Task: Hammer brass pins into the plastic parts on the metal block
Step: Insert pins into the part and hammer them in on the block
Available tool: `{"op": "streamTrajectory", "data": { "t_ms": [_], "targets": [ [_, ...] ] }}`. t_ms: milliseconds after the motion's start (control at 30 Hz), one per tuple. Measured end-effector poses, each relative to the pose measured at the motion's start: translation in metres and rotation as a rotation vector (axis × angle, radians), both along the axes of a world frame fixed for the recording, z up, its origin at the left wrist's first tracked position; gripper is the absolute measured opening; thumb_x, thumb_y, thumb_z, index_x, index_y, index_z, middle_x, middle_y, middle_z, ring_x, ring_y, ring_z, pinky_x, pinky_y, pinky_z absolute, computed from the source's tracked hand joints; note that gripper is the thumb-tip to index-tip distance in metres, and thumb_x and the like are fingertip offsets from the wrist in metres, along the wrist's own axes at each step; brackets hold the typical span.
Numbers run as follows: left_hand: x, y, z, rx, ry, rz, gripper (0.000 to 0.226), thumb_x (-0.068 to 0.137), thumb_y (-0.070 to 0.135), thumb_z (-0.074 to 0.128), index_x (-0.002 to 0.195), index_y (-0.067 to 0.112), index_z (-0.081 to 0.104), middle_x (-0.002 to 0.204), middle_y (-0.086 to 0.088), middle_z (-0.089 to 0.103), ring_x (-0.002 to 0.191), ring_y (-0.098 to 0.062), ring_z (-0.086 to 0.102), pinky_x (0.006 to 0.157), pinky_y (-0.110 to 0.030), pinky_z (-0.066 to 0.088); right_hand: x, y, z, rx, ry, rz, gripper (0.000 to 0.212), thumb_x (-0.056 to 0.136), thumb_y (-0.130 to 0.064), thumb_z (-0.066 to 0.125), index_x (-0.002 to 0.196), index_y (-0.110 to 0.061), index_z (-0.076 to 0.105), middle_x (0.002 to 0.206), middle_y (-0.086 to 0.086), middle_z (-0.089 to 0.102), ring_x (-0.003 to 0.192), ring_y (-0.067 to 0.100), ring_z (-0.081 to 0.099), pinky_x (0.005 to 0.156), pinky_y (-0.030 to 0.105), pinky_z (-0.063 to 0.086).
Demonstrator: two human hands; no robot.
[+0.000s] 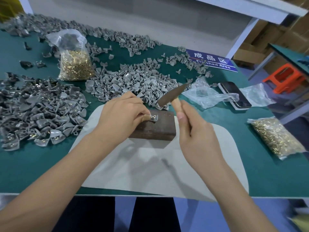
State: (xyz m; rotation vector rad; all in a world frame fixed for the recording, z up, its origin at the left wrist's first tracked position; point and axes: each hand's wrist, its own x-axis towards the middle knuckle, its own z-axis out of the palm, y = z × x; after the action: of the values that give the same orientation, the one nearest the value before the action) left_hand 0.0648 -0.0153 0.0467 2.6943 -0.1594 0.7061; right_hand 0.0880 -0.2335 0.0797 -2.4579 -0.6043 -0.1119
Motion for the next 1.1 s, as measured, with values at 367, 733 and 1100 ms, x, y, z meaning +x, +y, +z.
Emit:
{"op": "streamTrajectory", "data": {
  "t_ms": [367, 733, 1100],
  "targets": [
    [-0.001, -0.002, 0.002, -0.010, 0.002, 0.015, 0.006, 0.086, 0.034, 0.078, 0.090, 0.030, 0.080, 0.083, 0.014, 0.068, 0.096, -0.017, 0.060, 0.066, -0.025, 0.031, -0.003, -0.001, -0.002, -0.087, -0.018, 0.030, 0.033, 0.107, -0.043, 0.032, 0.132, -0.036, 0.052, 0.079, 0.001, 0.066, 0.074, 0.034, 0.059, 0.065, 0.048, 0.050],
    [-0.001, -0.003, -0.002, -0.070, 0.012, 0.029, 0.014, 0.089, 0.040, 0.072, 0.090, 0.029, 0.080, 0.084, 0.012, 0.067, 0.094, -0.017, 0.059, 0.069, -0.036, 0.051, 0.008, -0.012, -0.014, -0.282, -0.097, -0.250, 0.049, 0.107, -0.027, 0.036, 0.155, -0.033, 0.035, 0.115, 0.009, 0.062, 0.096, 0.039, 0.062, 0.067, 0.042, 0.040],
    [-0.030, -0.013, -0.008, -0.279, -0.005, 0.122, 0.005, 0.089, 0.029, 0.071, 0.085, 0.027, 0.070, 0.089, 0.016, 0.063, 0.095, -0.011, 0.053, 0.079, -0.032, 0.046, 0.005, -0.011, -0.027, -0.470, 0.040, -0.301, 0.064, 0.097, -0.004, 0.049, 0.153, -0.033, 0.040, 0.108, 0.013, 0.053, 0.105, 0.037, 0.053, 0.078, 0.039, 0.043]
  ]
}}
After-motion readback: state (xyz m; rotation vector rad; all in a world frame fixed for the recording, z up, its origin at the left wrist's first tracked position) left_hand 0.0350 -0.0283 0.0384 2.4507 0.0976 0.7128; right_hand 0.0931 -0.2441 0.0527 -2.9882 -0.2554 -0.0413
